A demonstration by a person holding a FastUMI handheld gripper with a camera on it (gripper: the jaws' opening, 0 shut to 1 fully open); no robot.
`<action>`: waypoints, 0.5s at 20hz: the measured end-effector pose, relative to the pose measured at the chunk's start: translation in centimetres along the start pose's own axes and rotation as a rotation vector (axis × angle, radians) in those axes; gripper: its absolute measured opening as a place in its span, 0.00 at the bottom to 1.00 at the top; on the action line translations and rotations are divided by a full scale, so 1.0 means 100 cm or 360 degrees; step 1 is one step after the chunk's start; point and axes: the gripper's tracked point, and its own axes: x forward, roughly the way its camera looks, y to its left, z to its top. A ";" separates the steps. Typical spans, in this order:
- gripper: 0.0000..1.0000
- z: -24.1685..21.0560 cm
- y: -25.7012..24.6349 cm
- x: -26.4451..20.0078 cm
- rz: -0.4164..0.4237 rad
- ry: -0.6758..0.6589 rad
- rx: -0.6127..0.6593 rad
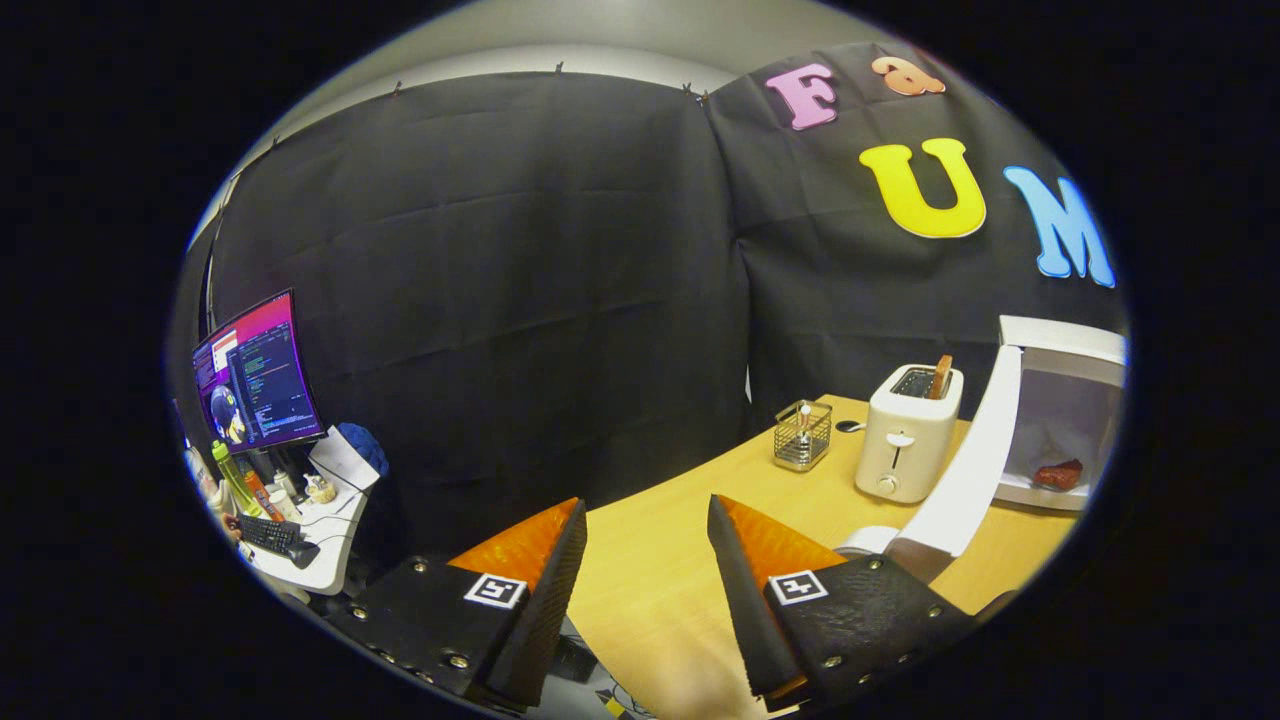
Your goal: Open the microwave, put the food inside, and close the microwave door.
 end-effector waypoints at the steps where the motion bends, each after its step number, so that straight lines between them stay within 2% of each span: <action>1: 0.49 -0.004 -0.010 0.001 -0.0043 0.0004 -0.0006; 2: 0.25 -0.009 -0.018 0.005 -0.0090 0.0023 -0.0004; 3: 0.17 -0.015 -0.023 0.006 -0.0112 0.0054 0.0004; 4: 0.19 -0.022 -0.035 0.012 -0.0178 0.0067 -0.0016; 5: 0.11 -0.021 -0.048 0.016 -0.0260 0.0047 -0.0012; 6: 0.03 -0.020 -0.051 0.009 -0.0272 0.0059 -0.0005; 10: 0.01 -0.022 -0.064 -0.004 -0.0337 0.0061 -0.0023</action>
